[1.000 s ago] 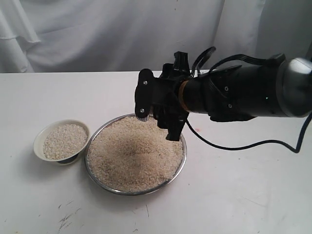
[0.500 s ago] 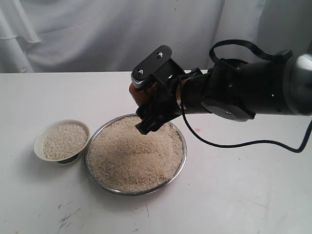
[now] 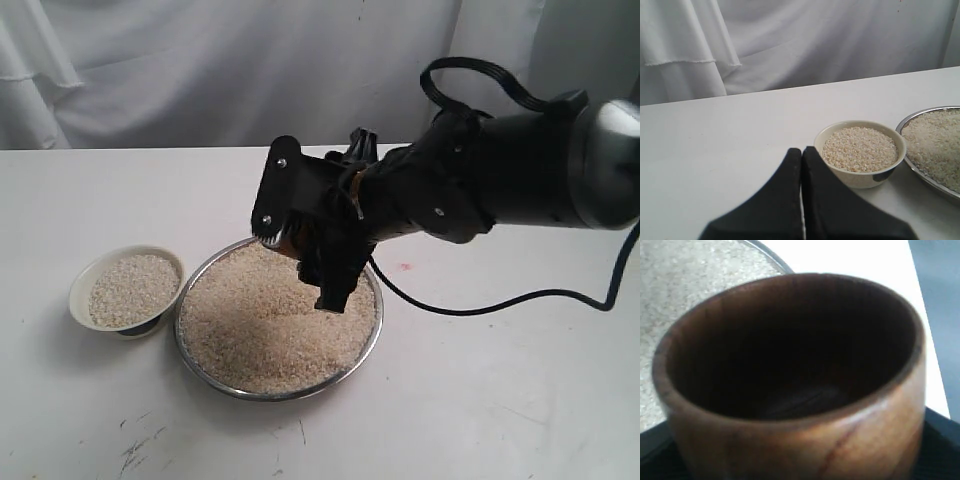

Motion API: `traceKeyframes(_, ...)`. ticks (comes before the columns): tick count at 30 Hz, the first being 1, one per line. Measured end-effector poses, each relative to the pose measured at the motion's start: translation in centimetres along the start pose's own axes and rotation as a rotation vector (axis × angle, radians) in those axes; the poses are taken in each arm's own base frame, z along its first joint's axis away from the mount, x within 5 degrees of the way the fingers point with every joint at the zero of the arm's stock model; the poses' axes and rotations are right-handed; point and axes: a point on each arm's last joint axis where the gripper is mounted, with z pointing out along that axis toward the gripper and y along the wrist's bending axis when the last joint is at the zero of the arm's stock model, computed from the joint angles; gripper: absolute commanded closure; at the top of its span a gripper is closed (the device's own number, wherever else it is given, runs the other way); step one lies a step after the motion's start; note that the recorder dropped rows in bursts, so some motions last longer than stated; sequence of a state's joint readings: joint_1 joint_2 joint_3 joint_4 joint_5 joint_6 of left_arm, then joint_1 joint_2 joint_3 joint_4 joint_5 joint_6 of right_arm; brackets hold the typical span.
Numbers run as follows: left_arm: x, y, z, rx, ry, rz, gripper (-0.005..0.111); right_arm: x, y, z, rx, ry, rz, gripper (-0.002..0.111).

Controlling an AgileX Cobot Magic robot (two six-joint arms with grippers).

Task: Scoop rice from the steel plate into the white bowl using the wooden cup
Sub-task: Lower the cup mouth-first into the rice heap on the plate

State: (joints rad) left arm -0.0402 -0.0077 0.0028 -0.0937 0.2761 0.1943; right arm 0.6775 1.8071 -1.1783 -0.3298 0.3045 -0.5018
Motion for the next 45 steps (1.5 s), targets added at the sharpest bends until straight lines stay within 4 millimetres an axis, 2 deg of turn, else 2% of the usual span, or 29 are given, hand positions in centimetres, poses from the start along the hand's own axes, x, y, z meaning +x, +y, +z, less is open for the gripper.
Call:
traceKeyframes(4, 0.0, 0.0, 0.0, 0.000, 0.000, 0.000, 0.107, -1.5, -1.0, -0.8, -0.060, 0.077, -0.089, 0.108)
traceKeyframes(6, 0.0, 0.0, 0.0, 0.000, 0.000, 0.000, 0.107, -1.9, -2.0, -0.8, -0.102, 0.181, -0.059, 0.108)
traceKeyframes(9, 0.0, 0.0, 0.0, 0.000, 0.000, 0.000, 0.107, -2.8, -2.6, -0.9, -0.107, 0.243, 0.011, 0.108)
traceKeyframes(11, 0.0, 0.0, 0.0, 0.000, 0.000, 0.000, 0.107, -3.3, -2.5, -0.9, -0.120, 0.291, -0.001, 0.108)
traceKeyframes(15, 0.0, 0.0, 0.0, 0.000, 0.000, 0.000, 0.107, -2.9, -1.7, -0.3, -0.144, 0.400, -0.059, 0.108)
traceKeyframes(21, 0.0, 0.0, 0.0, 0.000, 0.000, 0.000, 0.107, -3.1, -1.1, -0.2, -0.152, 0.429, -0.096, 0.108)
traceKeyframes(28, 0.0, 0.0, 0.0, 0.000, 0.000, 0.000, 0.107, -2.6, -2.1, 0.0, -0.128, 0.436, -0.272, 0.108)
traceKeyframes(33, 0.0, 0.0, 0.0, 0.000, 0.000, 0.000, 0.107, -0.8, -3.5, 0.8, -0.128, 0.460, -0.307, 0.108)
traceKeyframes(38, 0.0, 0.0, 0.0, 0.000, 0.000, 0.000, 0.107, 0.5, -3.6, 2.2, -0.160, 0.498, -0.365, 0.108)
traceKeyframes(45, 0.0, 0.0, 0.0, 0.000, 0.000, 0.000, 0.107, 0.2, -4.1, 3.2, -0.140, 0.512, -0.421, 0.108)
